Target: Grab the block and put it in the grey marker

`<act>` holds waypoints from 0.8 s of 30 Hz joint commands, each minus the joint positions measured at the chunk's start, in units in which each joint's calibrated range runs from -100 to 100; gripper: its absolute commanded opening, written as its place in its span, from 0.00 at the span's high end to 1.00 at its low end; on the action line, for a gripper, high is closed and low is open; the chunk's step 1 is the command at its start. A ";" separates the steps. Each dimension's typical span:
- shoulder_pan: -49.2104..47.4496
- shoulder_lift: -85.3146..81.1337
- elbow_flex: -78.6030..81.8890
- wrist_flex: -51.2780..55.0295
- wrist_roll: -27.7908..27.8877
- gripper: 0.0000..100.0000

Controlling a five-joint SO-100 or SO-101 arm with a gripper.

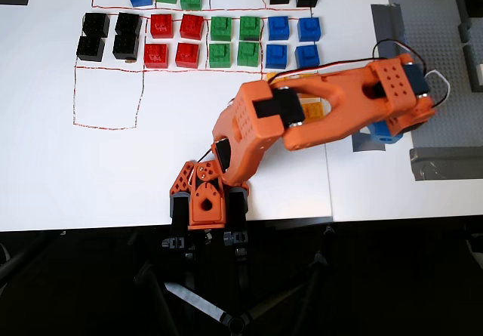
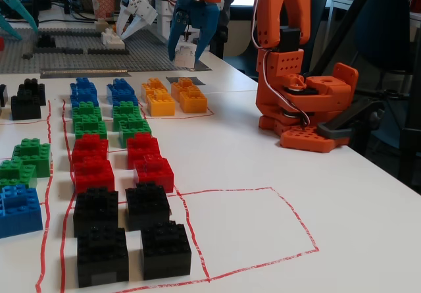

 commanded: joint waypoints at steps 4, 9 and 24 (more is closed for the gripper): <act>1.99 1.09 -11.35 -1.03 0.83 1.00; 1.90 4.45 -14.17 -1.03 0.68 1.00; 4.40 8.69 -15.62 -0.62 2.44 0.70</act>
